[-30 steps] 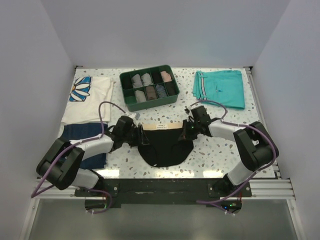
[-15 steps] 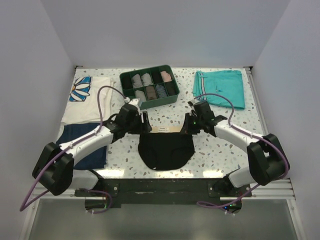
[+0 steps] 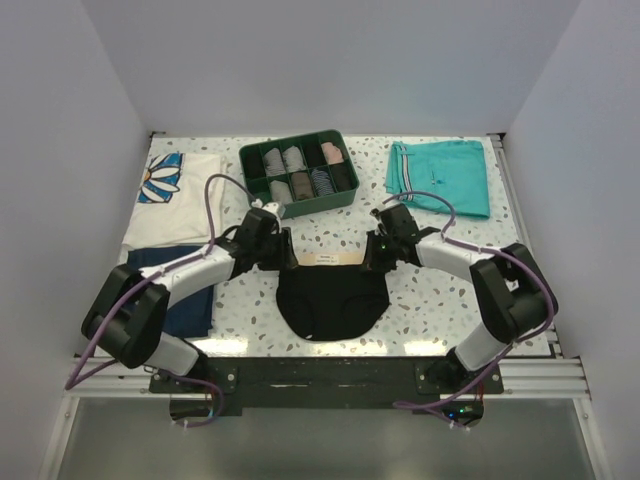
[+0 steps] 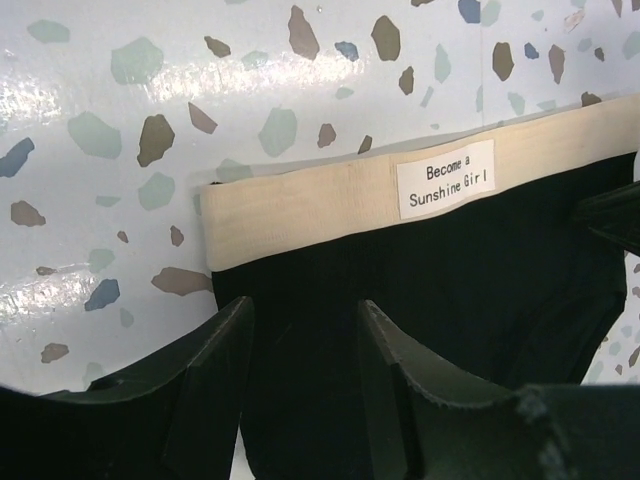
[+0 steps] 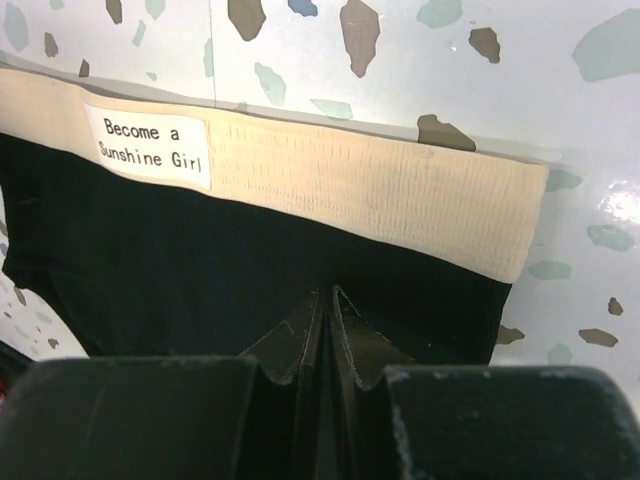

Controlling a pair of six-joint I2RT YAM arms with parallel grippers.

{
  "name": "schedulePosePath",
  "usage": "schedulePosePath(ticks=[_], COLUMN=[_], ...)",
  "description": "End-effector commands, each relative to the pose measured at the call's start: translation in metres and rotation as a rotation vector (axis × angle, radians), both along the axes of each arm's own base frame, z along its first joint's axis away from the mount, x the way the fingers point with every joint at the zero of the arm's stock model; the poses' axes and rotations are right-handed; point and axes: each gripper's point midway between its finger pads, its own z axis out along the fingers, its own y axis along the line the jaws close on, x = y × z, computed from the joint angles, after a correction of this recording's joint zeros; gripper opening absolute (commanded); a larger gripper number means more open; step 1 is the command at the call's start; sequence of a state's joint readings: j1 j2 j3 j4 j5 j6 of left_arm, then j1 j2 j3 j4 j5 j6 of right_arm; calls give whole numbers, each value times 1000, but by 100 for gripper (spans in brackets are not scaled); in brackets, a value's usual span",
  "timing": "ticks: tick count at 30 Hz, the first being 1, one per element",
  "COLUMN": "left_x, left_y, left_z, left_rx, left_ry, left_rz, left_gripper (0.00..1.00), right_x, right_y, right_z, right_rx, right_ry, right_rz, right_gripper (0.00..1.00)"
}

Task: Roll the underwear
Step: Fold the underwear at the center of the board.

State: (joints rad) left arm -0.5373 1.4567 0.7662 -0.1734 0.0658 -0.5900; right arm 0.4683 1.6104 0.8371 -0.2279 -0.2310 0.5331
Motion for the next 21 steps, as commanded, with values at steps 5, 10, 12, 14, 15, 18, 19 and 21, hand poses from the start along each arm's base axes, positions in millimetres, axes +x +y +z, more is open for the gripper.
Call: schedulePosePath(ticks=[5,10,12,14,15,18,19,21], left_x=[3,-6,-9,-13,-14,-8,-8,-4], left_y=[-9,-5,0,6,10,16,18,21], left_z=[-8,-25,-36,-46,-50,-52,-53,-52], left_rx=[-89,-100,-83,-68,-57,-22,-9,15], left_ry=[17,72,103,126,130,117,122,113], left_rz=[-61,-60,-44,-29,-23,-9,-5,1], left_gripper=[49,47,46,45,45,44,44,44], right_x=[15,15,15,16,16,18,19,24], right_y=[11,11,11,9,8,8,8,10], right_z=[9,9,8,6,5,-2,-3,-6], right_rx=[51,53,47,36,30,16,15,13], right_ry=[-31,-29,-25,-26,-21,-5,-2,1], right_rz=[1,3,9,6,4,3,1,-1], right_gripper=[8,8,8,8,8,8,8,8])
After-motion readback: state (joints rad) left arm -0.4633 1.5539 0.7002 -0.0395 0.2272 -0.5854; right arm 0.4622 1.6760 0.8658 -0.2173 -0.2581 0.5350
